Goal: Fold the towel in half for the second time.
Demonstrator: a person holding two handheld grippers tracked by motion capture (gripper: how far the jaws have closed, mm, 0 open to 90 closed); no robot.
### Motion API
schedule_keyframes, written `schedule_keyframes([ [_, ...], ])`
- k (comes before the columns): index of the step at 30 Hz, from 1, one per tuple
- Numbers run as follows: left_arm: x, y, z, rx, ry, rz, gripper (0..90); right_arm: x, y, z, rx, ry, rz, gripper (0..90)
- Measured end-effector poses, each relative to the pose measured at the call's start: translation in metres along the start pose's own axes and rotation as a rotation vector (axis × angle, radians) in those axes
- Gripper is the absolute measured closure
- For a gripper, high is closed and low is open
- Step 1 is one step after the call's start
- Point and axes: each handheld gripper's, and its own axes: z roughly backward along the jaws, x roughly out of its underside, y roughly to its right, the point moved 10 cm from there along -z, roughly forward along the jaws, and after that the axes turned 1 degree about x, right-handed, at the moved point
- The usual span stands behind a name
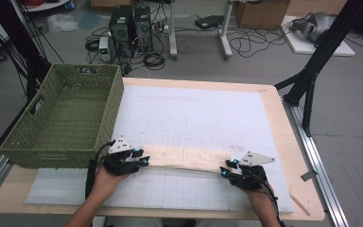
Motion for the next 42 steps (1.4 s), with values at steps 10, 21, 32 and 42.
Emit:
schedule_keyframes([
  [10,-0.033,-0.003,0.027,0.000,0.196,0.027,52.5,-0.030,0.003,0.031,0.050,0.150,0.008,52.9],
  [21,-0.043,-0.003,0.031,-0.003,0.281,0.071,18.7,-0.017,0.035,0.046,0.185,0.159,-0.067,23.4],
  [32,-0.041,0.001,0.029,0.017,0.274,0.041,16.7,-0.015,0.048,0.048,0.227,0.165,-0.095,10.8],
  [42,-0.037,-0.006,0.034,-0.005,0.269,0.051,17.1,-0.018,0.052,0.048,0.254,0.168,-0.102,10.8],
])
